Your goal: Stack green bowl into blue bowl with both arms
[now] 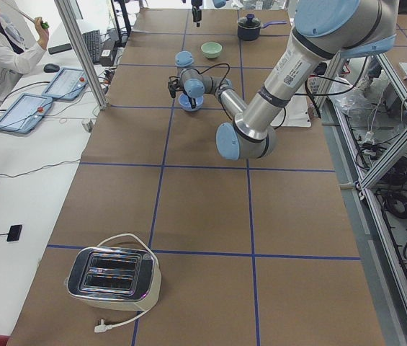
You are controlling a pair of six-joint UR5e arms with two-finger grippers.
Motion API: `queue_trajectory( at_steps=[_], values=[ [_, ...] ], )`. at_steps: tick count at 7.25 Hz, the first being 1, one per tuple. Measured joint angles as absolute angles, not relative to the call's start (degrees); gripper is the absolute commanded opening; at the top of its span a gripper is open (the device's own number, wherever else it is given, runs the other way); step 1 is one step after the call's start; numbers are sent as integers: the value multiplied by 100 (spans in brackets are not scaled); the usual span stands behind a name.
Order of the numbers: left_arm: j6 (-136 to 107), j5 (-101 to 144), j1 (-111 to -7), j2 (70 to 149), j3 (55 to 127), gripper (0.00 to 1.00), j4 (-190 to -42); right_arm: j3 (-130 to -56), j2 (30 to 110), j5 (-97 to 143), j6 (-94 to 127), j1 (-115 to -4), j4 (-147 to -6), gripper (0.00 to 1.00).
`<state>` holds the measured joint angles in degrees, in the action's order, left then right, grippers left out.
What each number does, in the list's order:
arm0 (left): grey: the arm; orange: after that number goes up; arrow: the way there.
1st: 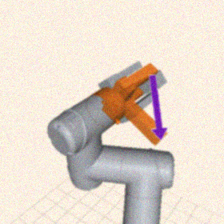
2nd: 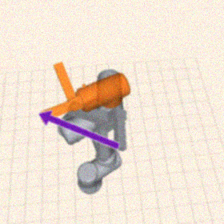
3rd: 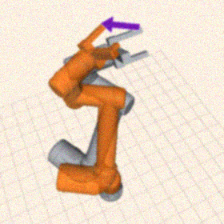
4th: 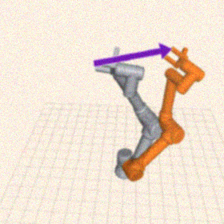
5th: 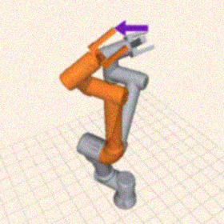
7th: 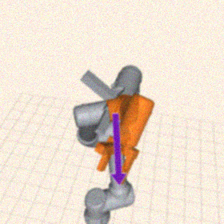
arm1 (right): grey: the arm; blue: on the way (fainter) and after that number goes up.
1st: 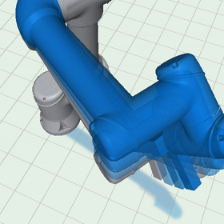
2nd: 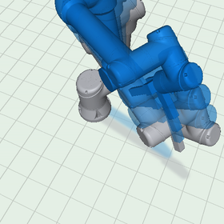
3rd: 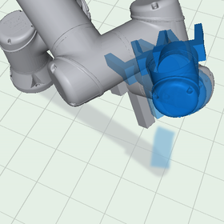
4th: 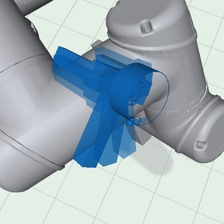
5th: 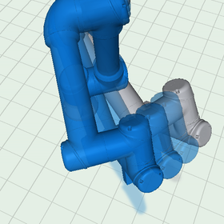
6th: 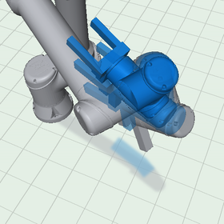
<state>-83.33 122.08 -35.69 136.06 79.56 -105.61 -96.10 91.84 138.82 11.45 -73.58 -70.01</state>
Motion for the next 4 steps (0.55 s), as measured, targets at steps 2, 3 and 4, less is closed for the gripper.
queue_trajectory(
  at_steps=[2, 3, 4],
  values=[
    [-8328, 12206, -3622, 13588, 8031, 75, -10545, -9627, 9183, 13900, 1174, -7235, -6988, 100],
    [-8263, 12215, -3744, 13578, 8055, 75, -10538, -9635, 9190, 13936, 1201, -7135, -6898, 100],
    [-8078, 12244, -3935, 13551, 8064, 74, -10529, -9638, 9211, 14042, 1303, -7023, -6712, 100]
  ],
)
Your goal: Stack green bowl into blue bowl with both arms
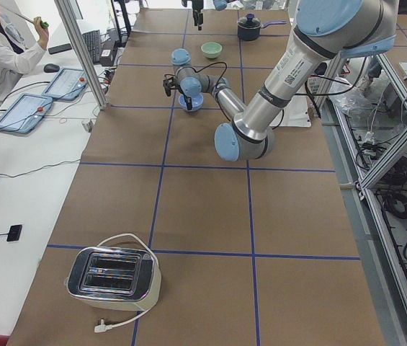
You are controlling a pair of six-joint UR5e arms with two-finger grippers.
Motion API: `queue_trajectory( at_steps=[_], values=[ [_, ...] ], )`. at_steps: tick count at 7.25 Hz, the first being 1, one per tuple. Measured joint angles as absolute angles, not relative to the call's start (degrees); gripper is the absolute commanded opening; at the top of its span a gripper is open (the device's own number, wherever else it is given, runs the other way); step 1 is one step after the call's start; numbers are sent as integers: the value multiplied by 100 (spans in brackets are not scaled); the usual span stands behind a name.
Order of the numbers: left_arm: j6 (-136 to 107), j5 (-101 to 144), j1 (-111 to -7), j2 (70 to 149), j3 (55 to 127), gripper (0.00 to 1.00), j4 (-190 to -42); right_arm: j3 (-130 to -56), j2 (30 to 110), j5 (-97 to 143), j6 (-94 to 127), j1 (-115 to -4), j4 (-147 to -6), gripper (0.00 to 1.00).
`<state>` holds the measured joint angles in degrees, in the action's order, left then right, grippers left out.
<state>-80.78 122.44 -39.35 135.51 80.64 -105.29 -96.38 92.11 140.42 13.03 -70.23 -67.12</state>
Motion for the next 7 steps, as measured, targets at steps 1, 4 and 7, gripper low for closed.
queue_trajectory(
  at_steps=[1, 4, 7],
  values=[
    [-7785, 12287, -4190, 13473, 8069, 73, -10519, -9635, 9238, 14196, 1472, -6907, -6511, 100],
    [-6862, 13008, -5188, 13194, 8052, 71, -10493, -9433, 9442, 14346, 1601, -6680, -5892, 93],
    [-6095, 13285, -5708, 12847, 8056, 70, -10492, -8905, 9507, 14357, 1653, -6563, -5273, 67]
  ],
)
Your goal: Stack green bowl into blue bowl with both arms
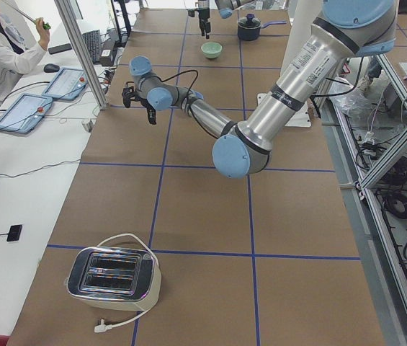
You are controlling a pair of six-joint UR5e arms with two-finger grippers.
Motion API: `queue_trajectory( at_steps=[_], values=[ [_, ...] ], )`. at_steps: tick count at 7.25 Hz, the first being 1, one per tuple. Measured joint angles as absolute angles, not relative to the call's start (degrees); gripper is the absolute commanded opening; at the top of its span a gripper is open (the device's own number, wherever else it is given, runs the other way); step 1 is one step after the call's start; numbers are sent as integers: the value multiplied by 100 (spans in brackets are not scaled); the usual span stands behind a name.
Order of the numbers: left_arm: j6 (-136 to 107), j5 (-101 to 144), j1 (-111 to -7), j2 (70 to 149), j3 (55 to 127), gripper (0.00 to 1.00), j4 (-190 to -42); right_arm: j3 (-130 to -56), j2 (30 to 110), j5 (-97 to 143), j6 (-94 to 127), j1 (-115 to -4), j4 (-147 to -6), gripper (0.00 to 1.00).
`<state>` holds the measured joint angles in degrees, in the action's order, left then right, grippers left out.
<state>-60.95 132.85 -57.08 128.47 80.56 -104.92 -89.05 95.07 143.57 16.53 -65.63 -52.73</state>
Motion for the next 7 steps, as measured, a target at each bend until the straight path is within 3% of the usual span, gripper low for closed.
queue_trajectory(
  at_steps=[7],
  values=[
    [-5994, 13307, -5800, 12783, 8067, 69, -10485, -8845, 9453, 14391, 1800, -6271, -5167, 66]
  ],
)
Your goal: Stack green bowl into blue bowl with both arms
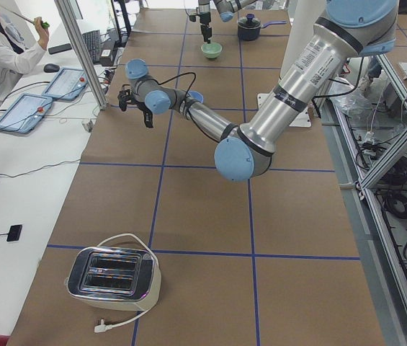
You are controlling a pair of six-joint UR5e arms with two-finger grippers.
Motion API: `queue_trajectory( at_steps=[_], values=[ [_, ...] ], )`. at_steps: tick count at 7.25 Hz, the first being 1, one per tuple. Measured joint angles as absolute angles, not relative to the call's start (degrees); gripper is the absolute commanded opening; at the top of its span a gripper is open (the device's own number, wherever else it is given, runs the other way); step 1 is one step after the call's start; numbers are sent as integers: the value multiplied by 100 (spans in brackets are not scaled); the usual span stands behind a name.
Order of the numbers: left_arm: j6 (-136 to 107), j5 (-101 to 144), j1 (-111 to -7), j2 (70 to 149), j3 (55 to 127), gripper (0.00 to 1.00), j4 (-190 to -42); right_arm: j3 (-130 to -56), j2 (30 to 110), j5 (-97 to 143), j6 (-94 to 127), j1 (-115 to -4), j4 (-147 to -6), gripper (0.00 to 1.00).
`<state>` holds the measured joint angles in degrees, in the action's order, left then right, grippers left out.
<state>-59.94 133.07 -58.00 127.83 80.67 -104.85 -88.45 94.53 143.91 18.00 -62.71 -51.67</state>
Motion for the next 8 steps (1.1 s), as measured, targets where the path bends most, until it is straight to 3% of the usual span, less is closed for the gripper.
queue_trajectory(
  at_steps=[1, 3, 4, 8],
  values=[
    [-5994, 13307, -5801, 12775, 8063, 69, -10487, -8834, 9450, 14375, 1796, -6222, -5168, 59],
    [-5988, 13305, -5801, 12756, 8061, 69, -10493, -8813, 9438, 14345, 1794, -6133, -5168, 31],
    [-5987, 13301, -5801, 12750, 8061, 69, -10494, -8807, 9425, 14336, 1793, -6103, -5168, 23],
    [-5994, 13306, -5801, 12742, 8068, 69, -10489, -8817, 9375, 14316, 1791, -6079, -5168, 14]
  ],
)
